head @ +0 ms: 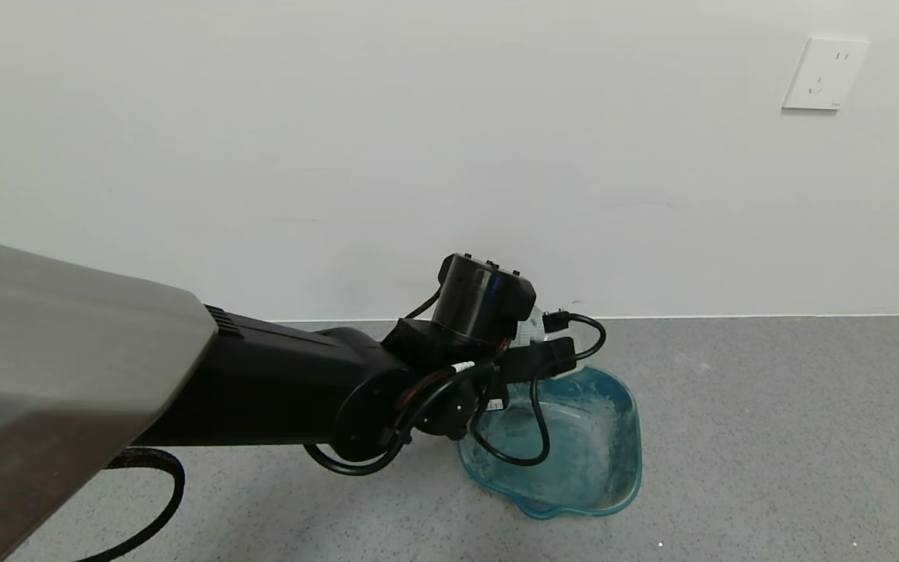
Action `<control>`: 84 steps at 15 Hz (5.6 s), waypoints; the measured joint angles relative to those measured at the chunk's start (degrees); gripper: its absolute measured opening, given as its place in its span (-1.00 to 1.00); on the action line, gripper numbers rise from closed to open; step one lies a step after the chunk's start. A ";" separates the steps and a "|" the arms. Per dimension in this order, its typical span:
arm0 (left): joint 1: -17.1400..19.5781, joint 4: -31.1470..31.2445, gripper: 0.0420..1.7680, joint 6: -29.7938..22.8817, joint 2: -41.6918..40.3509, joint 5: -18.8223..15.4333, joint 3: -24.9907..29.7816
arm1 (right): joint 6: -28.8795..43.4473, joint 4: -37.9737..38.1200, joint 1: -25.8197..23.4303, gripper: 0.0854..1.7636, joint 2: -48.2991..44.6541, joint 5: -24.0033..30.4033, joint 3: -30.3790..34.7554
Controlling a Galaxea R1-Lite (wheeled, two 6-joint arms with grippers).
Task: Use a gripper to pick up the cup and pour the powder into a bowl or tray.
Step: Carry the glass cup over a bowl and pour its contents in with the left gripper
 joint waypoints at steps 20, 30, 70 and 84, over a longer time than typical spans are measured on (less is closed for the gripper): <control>-0.51 0.52 0.44 18.20 0.00 6.83 -1.57 | 0.00 0.00 0.00 0.94 0.00 0.00 0.00; -0.83 0.66 0.44 23.74 -0.11 9.78 -4.22 | 0.00 0.00 0.00 0.94 0.00 0.00 0.00; -9.31 -1.44 0.44 30.90 1.79 26.34 -1.62 | 0.00 0.00 0.00 0.94 0.00 0.00 0.00; -9.58 -1.07 0.43 31.84 1.77 27.17 -1.97 | 0.02 0.00 0.00 0.94 0.00 0.02 0.00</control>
